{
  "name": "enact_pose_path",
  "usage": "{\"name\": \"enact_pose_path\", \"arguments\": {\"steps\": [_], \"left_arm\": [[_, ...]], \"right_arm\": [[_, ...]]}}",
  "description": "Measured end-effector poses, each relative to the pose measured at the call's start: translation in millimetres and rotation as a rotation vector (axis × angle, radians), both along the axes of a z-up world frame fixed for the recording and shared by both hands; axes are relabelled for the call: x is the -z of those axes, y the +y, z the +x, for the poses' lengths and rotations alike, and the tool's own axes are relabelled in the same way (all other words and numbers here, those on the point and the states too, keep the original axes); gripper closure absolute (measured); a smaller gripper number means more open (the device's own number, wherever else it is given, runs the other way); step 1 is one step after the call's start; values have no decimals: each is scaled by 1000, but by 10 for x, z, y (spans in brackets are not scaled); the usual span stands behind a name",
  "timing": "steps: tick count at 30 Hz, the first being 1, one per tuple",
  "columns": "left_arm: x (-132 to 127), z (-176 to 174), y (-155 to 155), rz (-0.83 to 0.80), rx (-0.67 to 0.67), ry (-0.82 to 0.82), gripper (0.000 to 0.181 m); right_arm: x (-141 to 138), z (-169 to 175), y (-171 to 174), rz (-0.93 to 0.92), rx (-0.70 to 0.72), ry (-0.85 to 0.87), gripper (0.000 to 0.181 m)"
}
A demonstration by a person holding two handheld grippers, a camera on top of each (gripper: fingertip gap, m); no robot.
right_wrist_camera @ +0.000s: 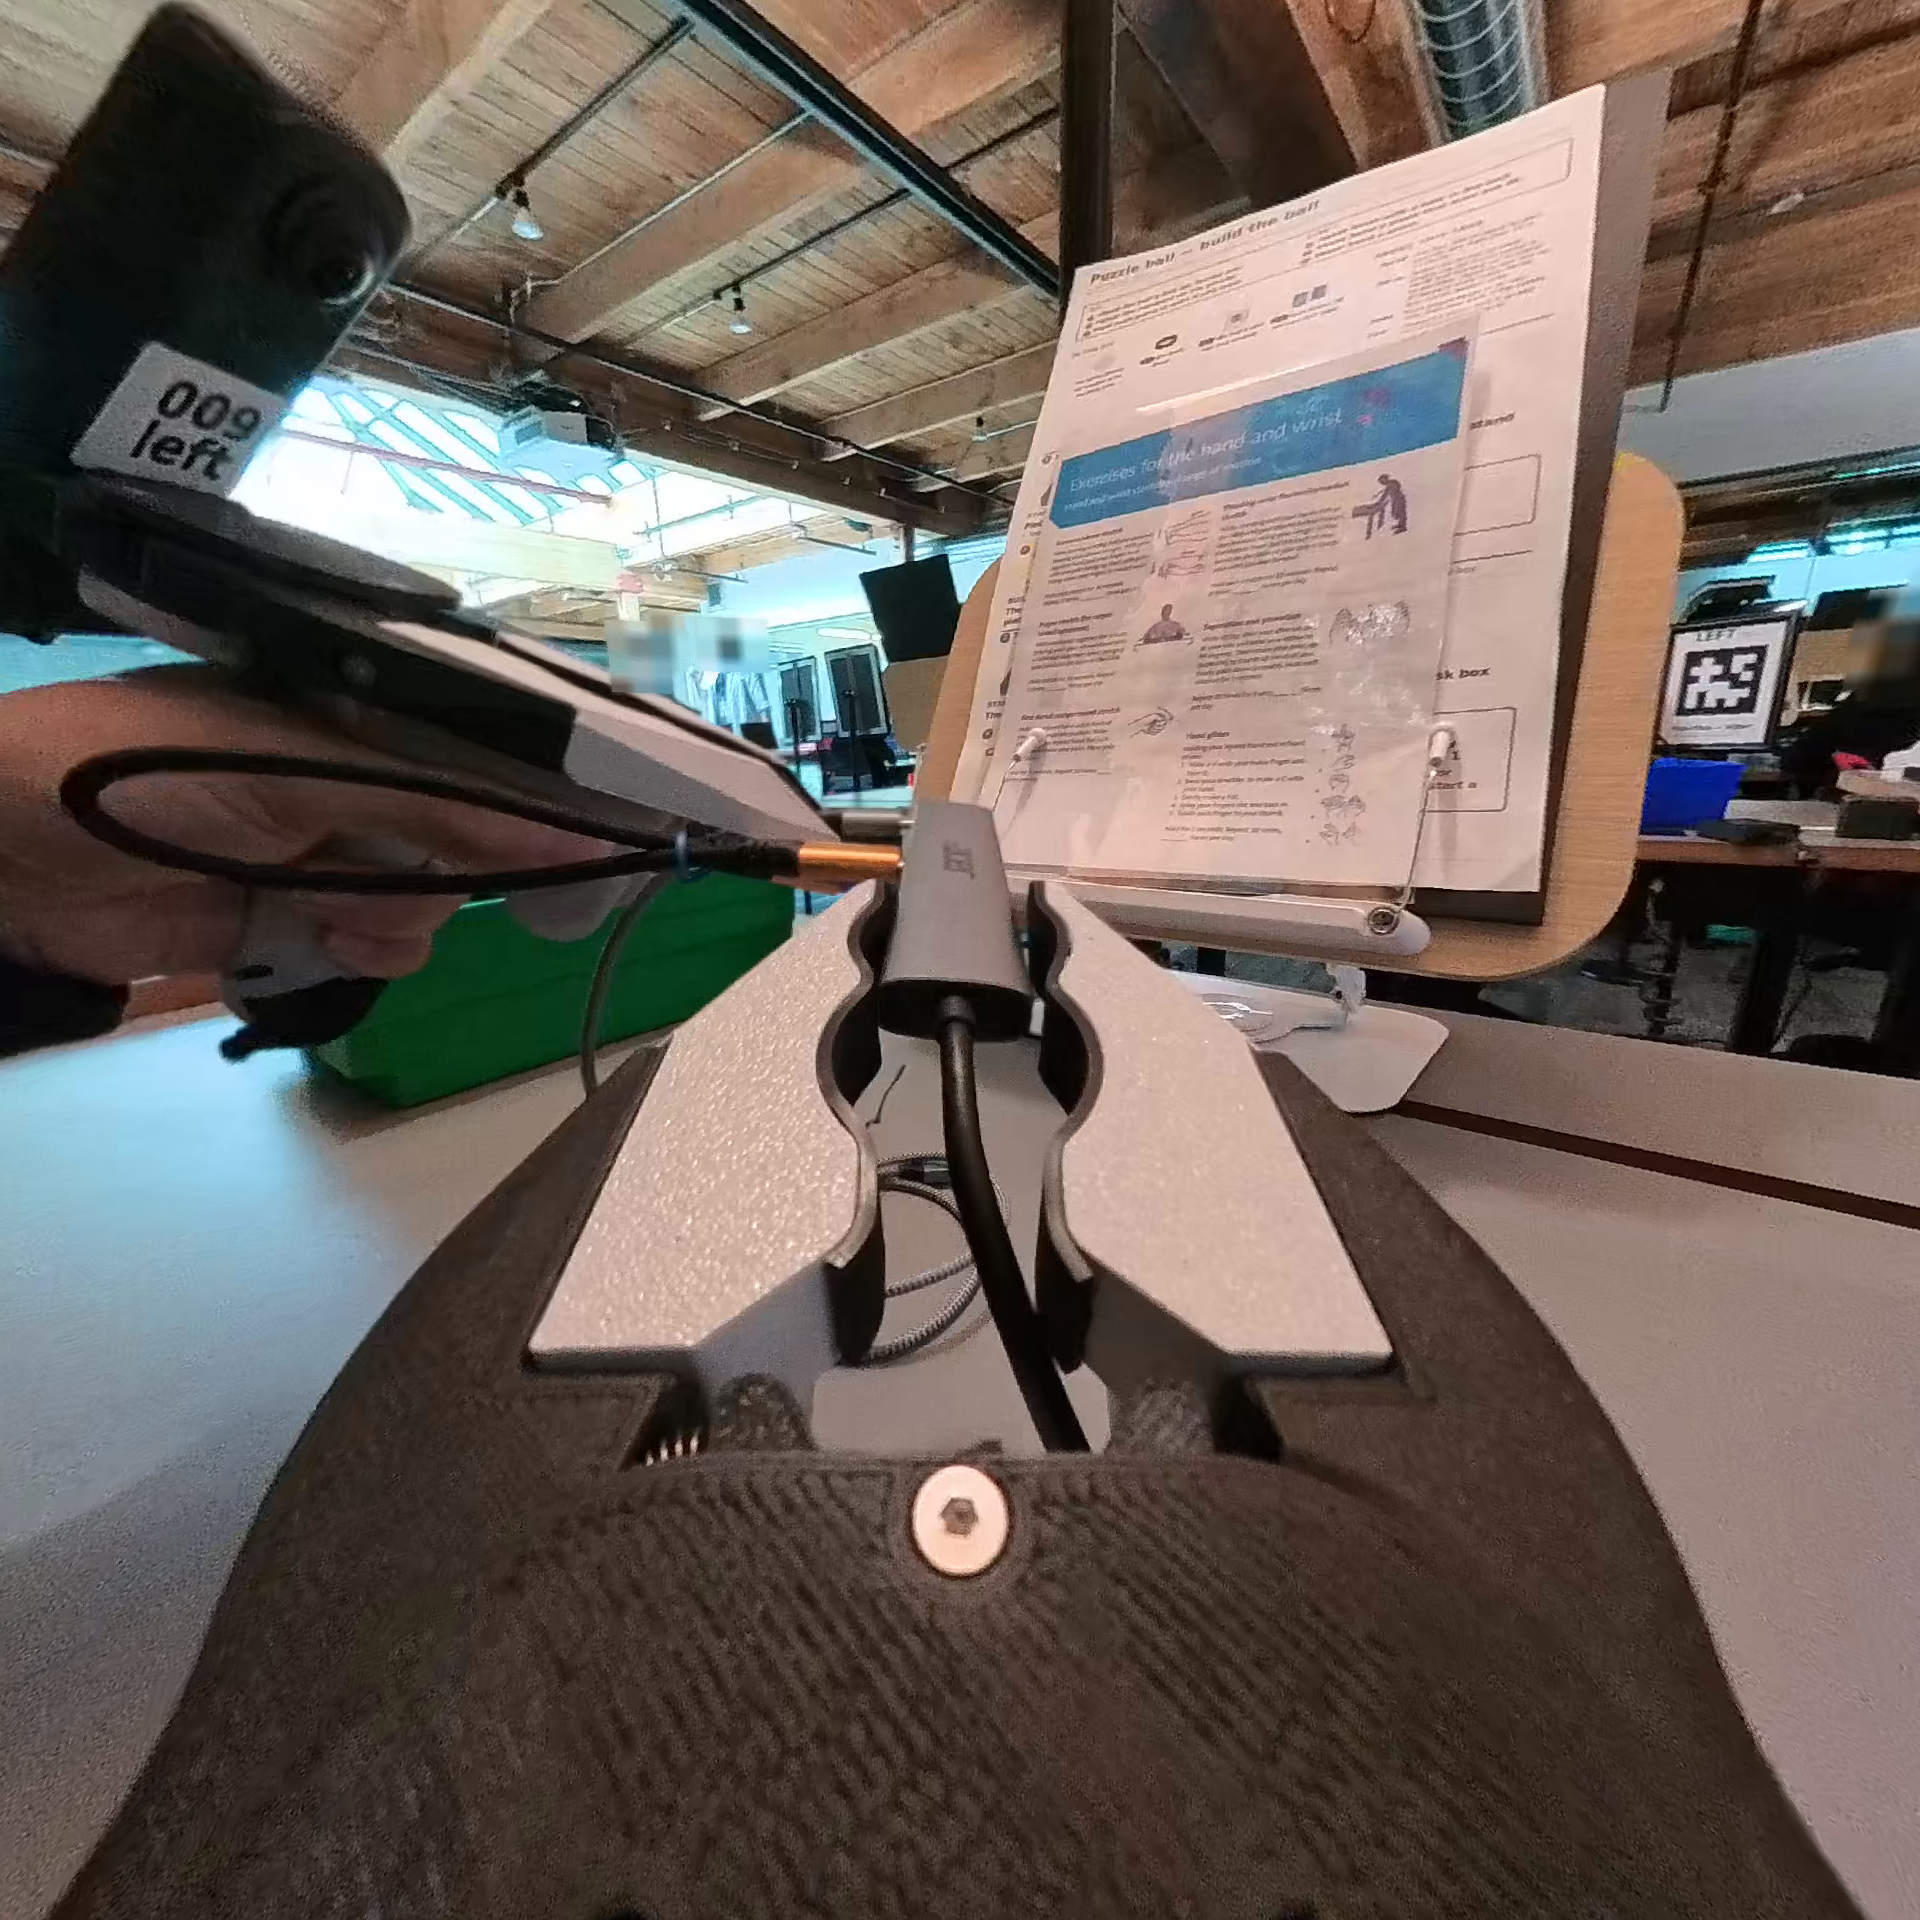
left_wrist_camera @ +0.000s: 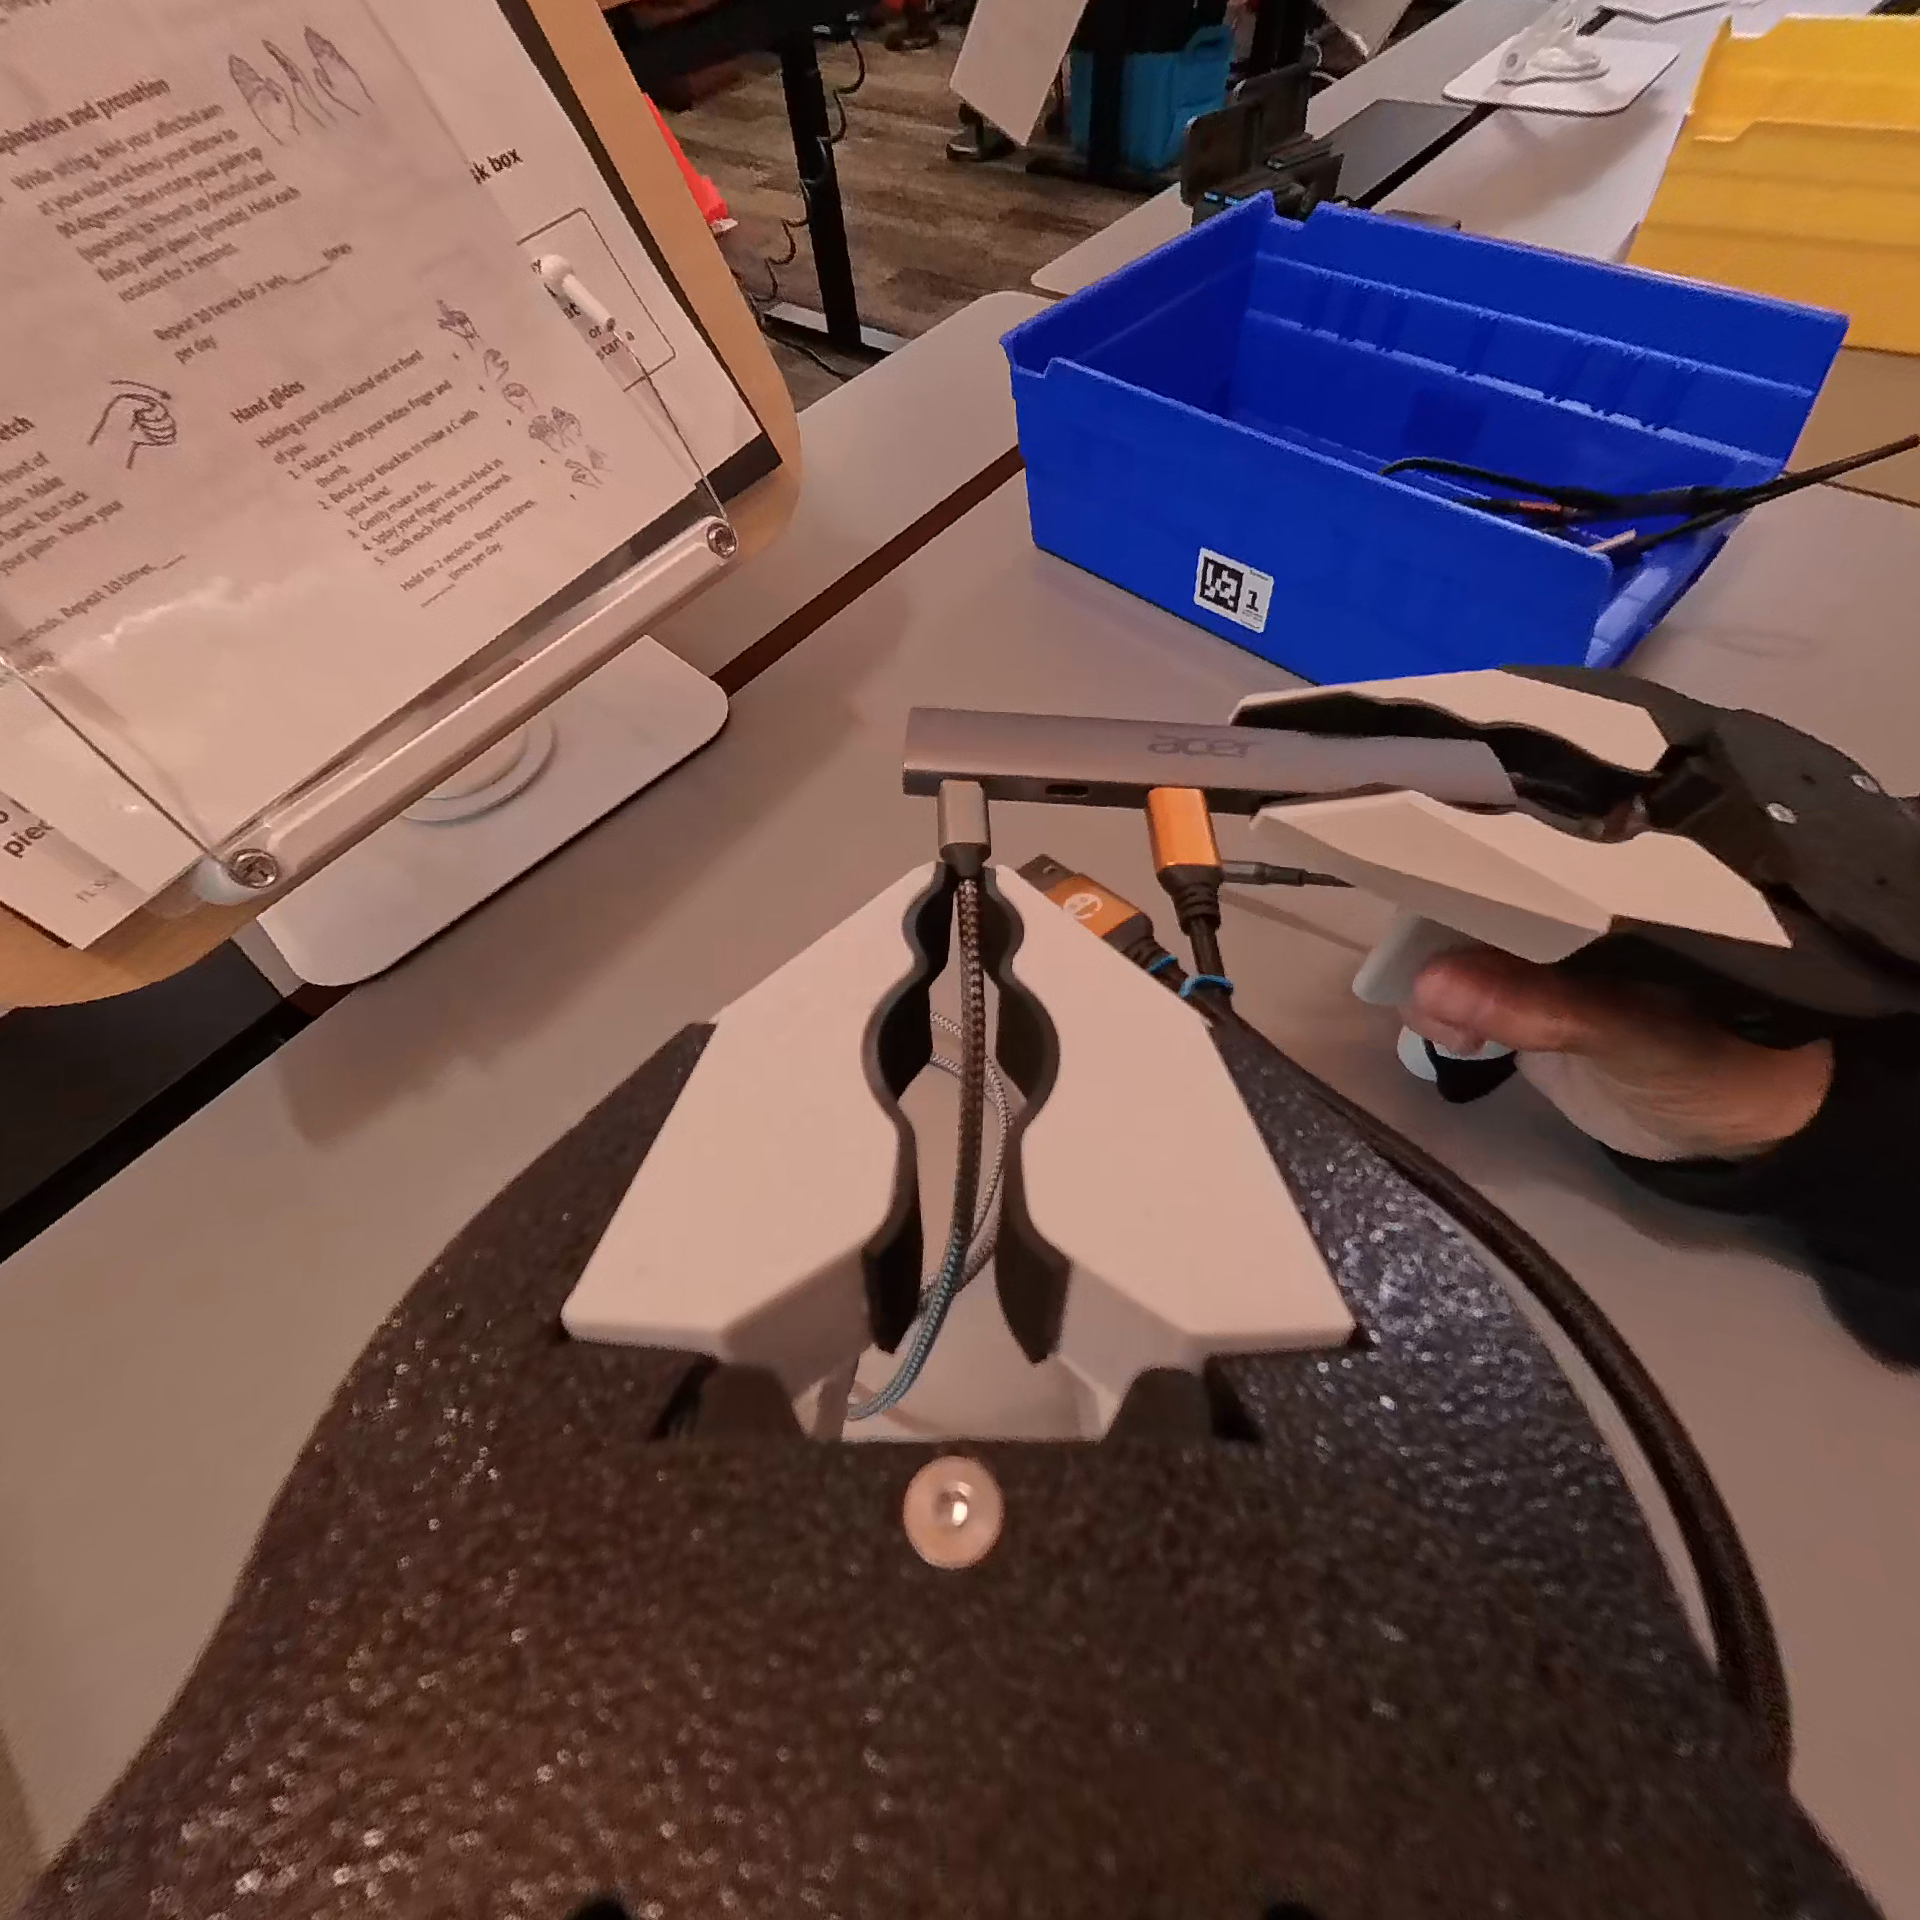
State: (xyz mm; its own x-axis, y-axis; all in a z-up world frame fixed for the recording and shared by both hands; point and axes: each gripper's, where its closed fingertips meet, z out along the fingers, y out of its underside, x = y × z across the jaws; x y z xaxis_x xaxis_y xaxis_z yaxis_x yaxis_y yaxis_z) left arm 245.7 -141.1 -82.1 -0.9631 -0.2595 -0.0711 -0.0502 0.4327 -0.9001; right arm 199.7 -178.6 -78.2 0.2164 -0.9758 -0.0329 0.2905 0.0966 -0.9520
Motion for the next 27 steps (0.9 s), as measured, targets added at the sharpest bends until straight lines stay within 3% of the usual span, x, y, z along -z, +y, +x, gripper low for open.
{"name": "enact_pose_path", "arguments": {"steps": [8, 19, 24, 27], "left_arm": [[-33, -1, -13, -34, -2, -66, 178], [-74, 36, 6, 5, 9, -254, 178], [-52, 41, 45, -10, 52, -209, 179], [-73, 37, 42, -44, 52, -208, 178]], "right_arm": [[5, 7, 6, 47, -43, 50, 159], [19, -5, 104, -98, -51, 62, 155], [33, 1, 154, -145, -40, 67, 155], [-9, 8, 112, -40, -64, 40, 156]]}}
